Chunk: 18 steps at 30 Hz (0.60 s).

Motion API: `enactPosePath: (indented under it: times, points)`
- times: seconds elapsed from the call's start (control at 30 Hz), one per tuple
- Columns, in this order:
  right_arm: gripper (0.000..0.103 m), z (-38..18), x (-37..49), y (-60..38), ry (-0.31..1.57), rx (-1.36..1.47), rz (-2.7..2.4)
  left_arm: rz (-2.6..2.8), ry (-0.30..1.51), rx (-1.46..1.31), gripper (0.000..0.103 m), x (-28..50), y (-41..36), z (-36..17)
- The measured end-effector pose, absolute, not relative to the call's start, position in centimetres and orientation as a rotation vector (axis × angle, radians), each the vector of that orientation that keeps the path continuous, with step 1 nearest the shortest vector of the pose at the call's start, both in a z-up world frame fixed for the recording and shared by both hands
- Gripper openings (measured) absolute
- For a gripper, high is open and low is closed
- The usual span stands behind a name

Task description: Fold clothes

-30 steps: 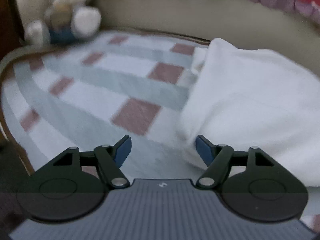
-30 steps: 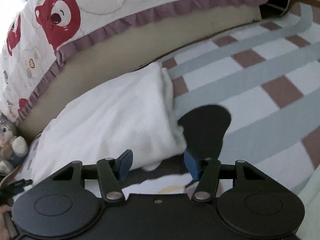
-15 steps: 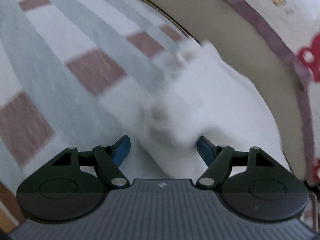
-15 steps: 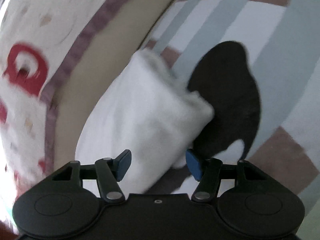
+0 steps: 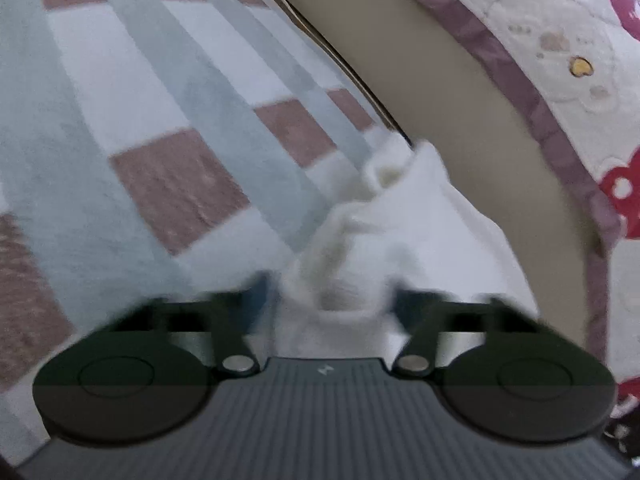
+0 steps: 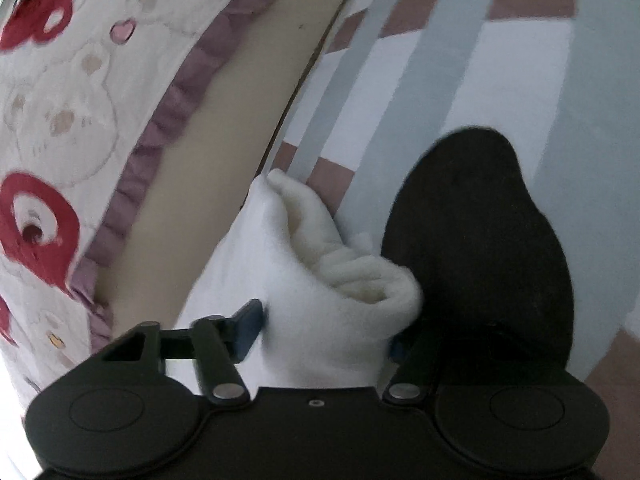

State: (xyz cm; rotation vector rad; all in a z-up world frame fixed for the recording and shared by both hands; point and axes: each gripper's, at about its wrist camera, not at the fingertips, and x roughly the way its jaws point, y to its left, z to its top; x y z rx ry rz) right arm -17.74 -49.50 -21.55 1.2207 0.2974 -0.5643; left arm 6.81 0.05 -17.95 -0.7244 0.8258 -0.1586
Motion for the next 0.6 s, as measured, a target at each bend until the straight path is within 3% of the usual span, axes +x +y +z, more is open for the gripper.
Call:
enactPosePath:
  times: [0.1,0.2,0.6]
  points:
    - [0.024,-19.5,-16.8,-49.3,0.344,1.047,-0.547,-0.213,0.819,-0.784,0.017,6.9,0.9,-16.8]
    - [0.022,-16.7,-16.8,-49.1,0.367,0.946,-0.514,-0.267,0.773,-0.673,0.015,5.8,1.3,-13.5]
    - [0.021,-13.1,-23.0,-48.3,0.478,0.876,-0.445,-0.328,0.834,-0.356,0.014,-3.0,0.3,-8.8]
